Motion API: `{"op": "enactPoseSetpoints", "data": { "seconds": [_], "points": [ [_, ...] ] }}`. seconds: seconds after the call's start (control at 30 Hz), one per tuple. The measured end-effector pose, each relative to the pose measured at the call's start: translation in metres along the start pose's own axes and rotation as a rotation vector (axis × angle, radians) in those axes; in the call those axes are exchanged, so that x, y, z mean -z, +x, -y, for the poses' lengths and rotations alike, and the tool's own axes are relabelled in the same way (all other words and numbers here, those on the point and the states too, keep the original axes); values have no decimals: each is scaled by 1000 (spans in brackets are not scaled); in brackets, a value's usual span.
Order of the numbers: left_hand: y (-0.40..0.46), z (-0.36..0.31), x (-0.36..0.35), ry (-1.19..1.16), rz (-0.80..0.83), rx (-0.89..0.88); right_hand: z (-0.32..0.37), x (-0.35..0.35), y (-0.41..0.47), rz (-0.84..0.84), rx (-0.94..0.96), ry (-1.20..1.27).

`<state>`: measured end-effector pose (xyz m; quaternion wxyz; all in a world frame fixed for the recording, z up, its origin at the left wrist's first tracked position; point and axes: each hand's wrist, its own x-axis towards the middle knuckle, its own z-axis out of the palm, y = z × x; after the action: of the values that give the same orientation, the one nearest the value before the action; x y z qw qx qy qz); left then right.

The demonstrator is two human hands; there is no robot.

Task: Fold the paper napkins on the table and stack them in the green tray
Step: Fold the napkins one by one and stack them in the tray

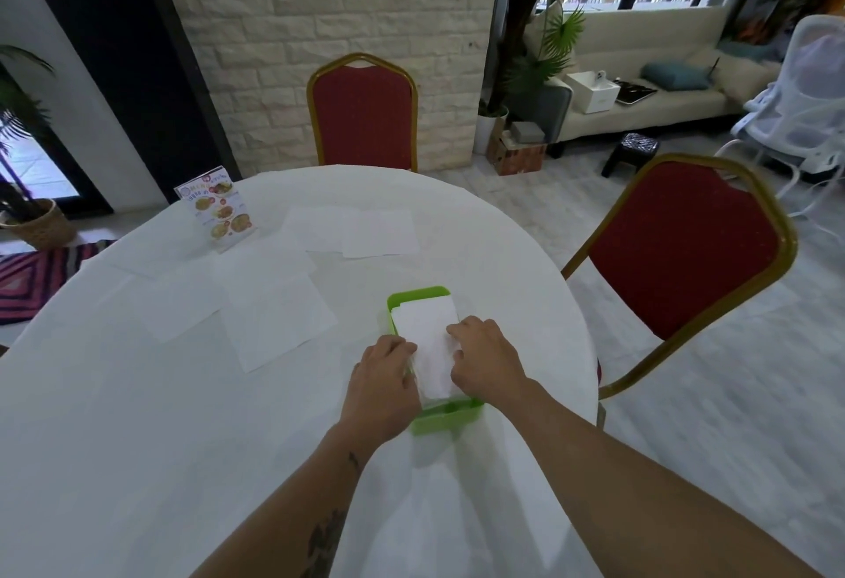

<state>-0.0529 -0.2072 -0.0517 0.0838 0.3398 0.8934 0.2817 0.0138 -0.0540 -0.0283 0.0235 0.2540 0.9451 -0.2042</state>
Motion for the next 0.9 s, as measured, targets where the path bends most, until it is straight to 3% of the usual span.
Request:
{"op": "enactPoseSetpoints", "data": {
  "seconds": [0.27, 0.47, 0.7, 0.9],
  "points": [
    [4, 8, -2, 3, 8, 5, 8, -6, 2, 25, 112, -233],
    [9, 13, 2, -102, -73, 41, 25, 8, 15, 30, 107, -135],
    [14, 54, 43, -325, -241, 283, 79, -1, 48, 105, 164, 108],
    [20, 122, 71, -283, -313, 548, 131, -33, 77, 225, 228, 117]
  ]
}}
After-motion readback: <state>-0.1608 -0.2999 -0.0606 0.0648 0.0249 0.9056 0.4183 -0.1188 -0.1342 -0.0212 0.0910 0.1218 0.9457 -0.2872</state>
